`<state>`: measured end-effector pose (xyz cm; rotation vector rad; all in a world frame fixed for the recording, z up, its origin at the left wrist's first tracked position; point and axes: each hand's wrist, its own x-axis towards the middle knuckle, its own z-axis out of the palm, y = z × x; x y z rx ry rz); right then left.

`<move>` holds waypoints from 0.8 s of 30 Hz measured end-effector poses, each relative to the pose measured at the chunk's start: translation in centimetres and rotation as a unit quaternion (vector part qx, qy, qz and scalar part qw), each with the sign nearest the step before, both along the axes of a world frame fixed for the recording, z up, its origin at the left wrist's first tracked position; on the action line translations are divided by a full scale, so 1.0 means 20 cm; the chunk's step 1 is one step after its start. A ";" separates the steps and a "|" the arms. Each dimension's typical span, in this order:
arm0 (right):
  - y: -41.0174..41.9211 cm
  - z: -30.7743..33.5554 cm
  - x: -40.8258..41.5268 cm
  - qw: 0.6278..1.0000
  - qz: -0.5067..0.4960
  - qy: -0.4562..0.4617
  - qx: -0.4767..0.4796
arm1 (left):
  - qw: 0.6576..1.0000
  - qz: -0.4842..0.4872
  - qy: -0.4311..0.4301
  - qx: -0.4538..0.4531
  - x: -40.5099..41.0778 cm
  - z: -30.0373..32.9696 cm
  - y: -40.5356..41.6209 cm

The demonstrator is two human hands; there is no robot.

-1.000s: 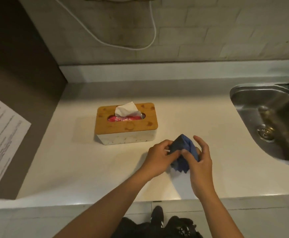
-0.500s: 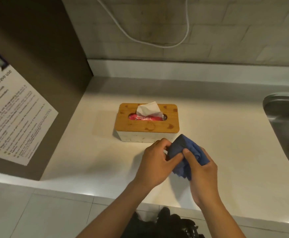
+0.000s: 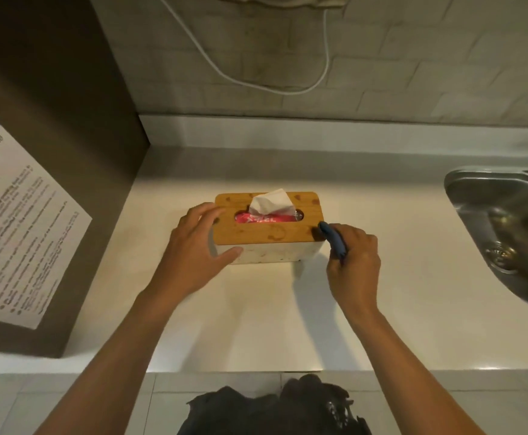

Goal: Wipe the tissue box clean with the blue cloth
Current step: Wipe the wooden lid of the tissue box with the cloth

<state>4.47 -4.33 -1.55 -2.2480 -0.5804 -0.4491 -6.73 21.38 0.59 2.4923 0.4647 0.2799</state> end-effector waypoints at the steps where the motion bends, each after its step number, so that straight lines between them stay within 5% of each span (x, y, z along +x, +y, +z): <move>1: 0.02 0.00 0.00 1.000 0.010 -0.008 -0.018 | 1.000 0.000 -0.004 -0.017 0.01 -0.02 0.01; 16: 0.05 -0.05 -0.02 0.992 0.047 0.003 -0.116 | 0.974 -0.136 0.171 0.052 0.27 0.03 0.27; 24: 0.07 -0.02 -0.01 0.987 0.031 0.007 -0.157 | 0.981 -0.151 0.119 -0.018 0.30 -0.05 0.31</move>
